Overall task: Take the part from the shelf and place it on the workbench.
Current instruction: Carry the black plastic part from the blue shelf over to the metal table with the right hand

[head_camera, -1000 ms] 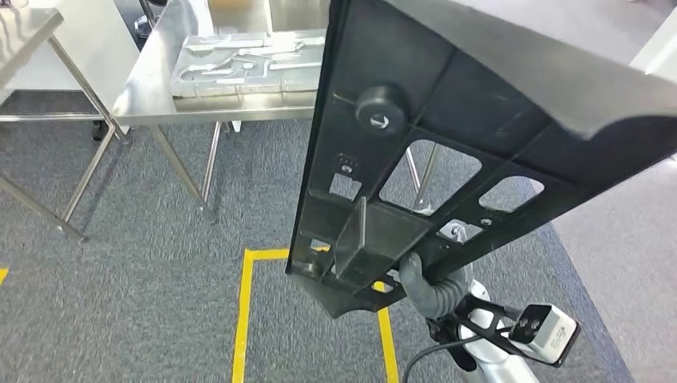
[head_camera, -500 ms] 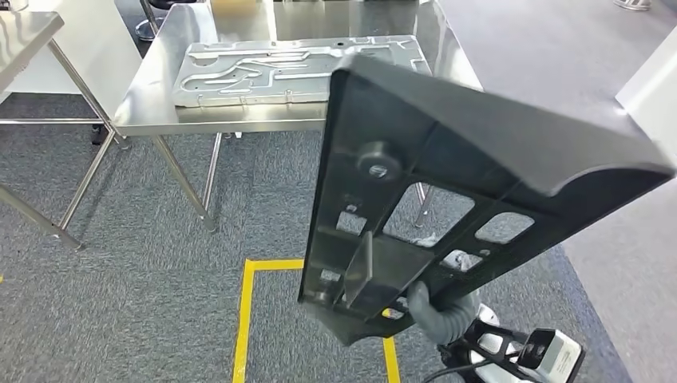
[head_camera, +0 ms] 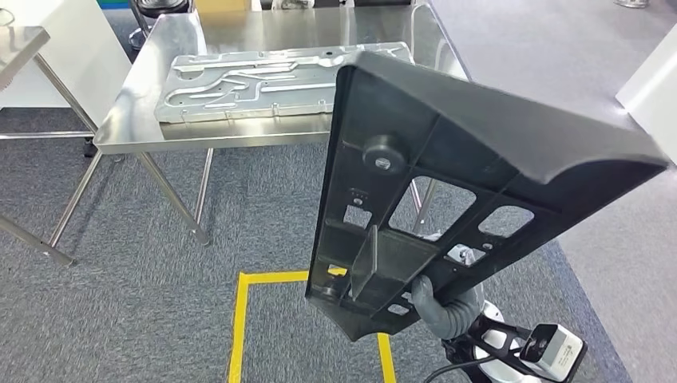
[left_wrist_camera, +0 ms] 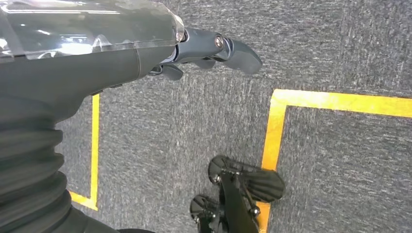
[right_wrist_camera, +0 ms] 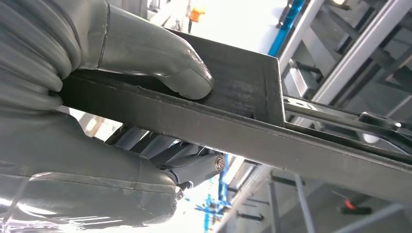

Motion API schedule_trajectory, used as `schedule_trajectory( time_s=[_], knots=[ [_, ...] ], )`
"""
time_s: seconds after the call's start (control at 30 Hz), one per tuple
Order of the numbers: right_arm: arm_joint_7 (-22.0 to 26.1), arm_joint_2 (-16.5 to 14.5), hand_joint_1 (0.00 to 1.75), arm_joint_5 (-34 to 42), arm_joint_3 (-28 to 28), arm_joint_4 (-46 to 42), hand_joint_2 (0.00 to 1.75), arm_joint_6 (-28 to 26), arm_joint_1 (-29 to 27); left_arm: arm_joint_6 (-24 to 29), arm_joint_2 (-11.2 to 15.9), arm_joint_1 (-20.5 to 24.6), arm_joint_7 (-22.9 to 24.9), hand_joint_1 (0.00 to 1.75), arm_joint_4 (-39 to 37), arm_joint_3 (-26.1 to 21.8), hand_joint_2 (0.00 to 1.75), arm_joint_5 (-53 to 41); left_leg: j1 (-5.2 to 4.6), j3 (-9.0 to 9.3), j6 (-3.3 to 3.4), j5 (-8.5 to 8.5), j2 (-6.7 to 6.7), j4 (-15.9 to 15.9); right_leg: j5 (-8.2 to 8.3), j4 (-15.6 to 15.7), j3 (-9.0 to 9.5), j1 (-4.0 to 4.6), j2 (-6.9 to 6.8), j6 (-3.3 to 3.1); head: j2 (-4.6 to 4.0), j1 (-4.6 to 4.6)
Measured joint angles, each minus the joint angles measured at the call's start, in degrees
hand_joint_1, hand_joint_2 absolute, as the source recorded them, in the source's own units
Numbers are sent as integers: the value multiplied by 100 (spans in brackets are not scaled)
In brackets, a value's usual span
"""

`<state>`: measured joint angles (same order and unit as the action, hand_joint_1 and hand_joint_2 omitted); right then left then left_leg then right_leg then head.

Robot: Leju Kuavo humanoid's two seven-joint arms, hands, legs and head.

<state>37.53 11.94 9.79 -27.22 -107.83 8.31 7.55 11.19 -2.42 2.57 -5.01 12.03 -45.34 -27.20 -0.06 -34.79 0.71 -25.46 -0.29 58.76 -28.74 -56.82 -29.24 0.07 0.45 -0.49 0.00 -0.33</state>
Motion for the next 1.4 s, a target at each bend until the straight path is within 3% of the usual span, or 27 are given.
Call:
schedule_trajectory(
  time_s=[0.1,0.17,0.27,0.3,0.33,0.37,0.43,0.47,0.53,0.63,0.7,0.77,0.83,0.87,0.97,1.03,1.17,1.2,1.3,1.33,1.37,1.4],
  knots=[
    [2,16,175,-25,-7,-41,175,4,-78,0,-1,-16,-9,0,2,-7,175,0,-4,103,96,27,-3,-126,-7,-62,38,-2,9,110,0,0],
    [2,36,175,-27,-5,-76,175,20,-89,-1,-9,-13,-17,0,3,-9,175,0,27,224,151,14,-3,-177,-78,-354,-55,-13,2,173,0,1],
    [2,75,175,-7,4,-106,175,137,-144,-1,-15,0,-44,0,3,-14,175,-2,36,309,187,-63,-4,-194,-481,-1345,-694,-56,-9,254,0,0],
    [2,94,175,10,12,-108,175,188,-180,-1,-16,-5,-52,0,3,-17,175,-1,36,337,187,-98,-6,-193,-570,-1569,-892,-70,-11,276,0,0],
    [2,115,175,33,27,-110,175,235,-216,-1,-16,-12,-58,0,3,-19,175,-1,36,378,182,-136,-7,-193,-546,-1612,-1003,-80,-13,292,0,0],
    [2,144,175,55,53,-118,175,280,-251,-1,-18,-19,-60,0,3,-21,175,0,37,433,174,-179,-9,-193,-385,-1440,-1002,-87,-17,298,0,0],
    [2,203,175,86,129,-153,175,375,-314,1,-25,-26,-61,0,3,-25,175,1,36,557,141,-274,-14,-194,147,-698,-788,-86,-30,259,0,1],
    [2,227,175,92,167,-173,175,425,-340,2,-28,-24,-63,0,3,-32,175,1,32,604,113,-320,-16,-194,309,-370,-684,-70,-41,225,0,2],
    [2,250,175,95,232,-199,175,512,-380,7,-32,-17,-68,0,3,-52,175,1,23,649,40,-384,-12,-189,417,-84,-596,-37,-51,151,0,2],
    [2,263,175,144,293,-198,175,595,-367,9,-29,-5,-85,0,5,-87,175,-2,24,682,-55,-417,-1,-62,390,-36,-487,-47,-32,28,0,0],
    [2,273,175,204,310,-165,175,613,-273,8,-34,10,-98,0,8,-106,175,-3,37,447,-91,-541,-2,403,344,-4,-378,-61,-33,-39,0,-1],
    [2,275,175,246,314,-107,175,609,-181,7,-41,16,-104,0,8,-121,175,-4,46,-27,-123,-823,-2,1143,275,1,-307,-50,-32,-71,0,-2],
    [2,276,175,261,314,-50,175,599,-153,7,-40,2,-104,0,8,-130,175,-4,48,-384,-141,-972,-1,1508,193,-1,-223,-38,-27,-73,0,-2],
    [2,276,175,263,314,-26,175,596,-145,7,-40,-7,-104,0,8,-133,175,-4,48,-423,-136,-874,-1,1403,148,-1,-165,-34,-24,-69,0,-2],
    [2,276,175,264,313,11,175,586,-111,9,-37,-22,-104,0,8,-146,175,-4,27,-160,-66,-114,6,349,0,0,23,-21,-26,-31,0,-2],
    [2,276,175,263,311,26,175,560,-92,17,-34,-21,-101,0,8,-155,175,-5,-12,-57,-5,103,10,-29,-64,4,74,-18,-22,29,0,0],
    [2,279,175,251,307,32,175,487,-78,38,-43,-25,-92,0,8,-161,175,-5,9,116,117,85,-1,-140,-80,-243,36,-22,-16,153,0,-1],
    [2,280,175,249,306,33,175,480,-67,39,-47,-21,-91,0,8,-162,175,-7,21,177,141,66,-3,-164,-138,-485,-95,-31,-18,178,0,0],
    [2,283,175,267,285,49,175,431,-44,38,-51,-11,-85,0,8,-163,175,-27,21,285,178,-42,-10,-178,-533,-1466,-793,-70,-21,263,0,0],
    [2,284,175,288,273,64,175,398,-27,37,-53,-14,-80,0,8,-164,175,-39,20,331,176,-85,-12,-178,-603,-1625,-969,-79,-23,275,0,0],
    [2,285,175,312,259,79,175,363,1,36,-53,-19,-75,0,8,-164,175,-51,20,378,172,-126,-15,-177,-587,-1639,-1062,-83,-26,278,0,0],
    [0,286,175,346,234,99,175,312,61,34,-55,-22,-71,0,8,-165,175,-72,20,447,162,-176,-16,-177,-404,-1412,-1043,-84,-30,268,0,0]
  ],
)
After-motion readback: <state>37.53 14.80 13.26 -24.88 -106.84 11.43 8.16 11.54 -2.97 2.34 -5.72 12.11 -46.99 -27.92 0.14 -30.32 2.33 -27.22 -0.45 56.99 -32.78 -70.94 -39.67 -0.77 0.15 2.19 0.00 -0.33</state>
